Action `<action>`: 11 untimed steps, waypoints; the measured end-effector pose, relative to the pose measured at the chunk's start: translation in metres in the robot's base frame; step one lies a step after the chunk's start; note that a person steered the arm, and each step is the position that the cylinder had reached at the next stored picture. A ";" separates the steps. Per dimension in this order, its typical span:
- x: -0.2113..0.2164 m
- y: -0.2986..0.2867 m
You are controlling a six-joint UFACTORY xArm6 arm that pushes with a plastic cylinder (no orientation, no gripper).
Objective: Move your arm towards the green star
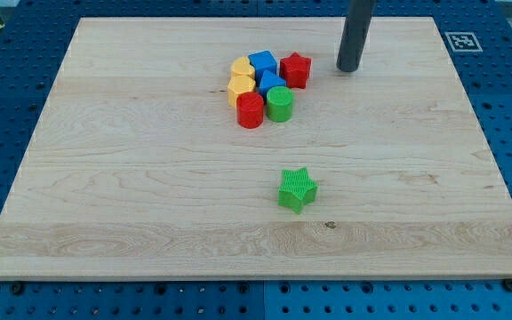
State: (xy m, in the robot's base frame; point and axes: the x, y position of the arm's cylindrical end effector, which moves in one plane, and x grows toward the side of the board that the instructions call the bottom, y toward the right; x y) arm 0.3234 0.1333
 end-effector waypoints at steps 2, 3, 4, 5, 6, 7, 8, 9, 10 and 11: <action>0.005 -0.036; 0.005 -0.053; 0.005 -0.060; 0.006 -0.035; 0.043 0.009; 0.107 0.024; 0.133 -0.007; 0.135 -0.071; 0.139 -0.139; 0.177 -0.173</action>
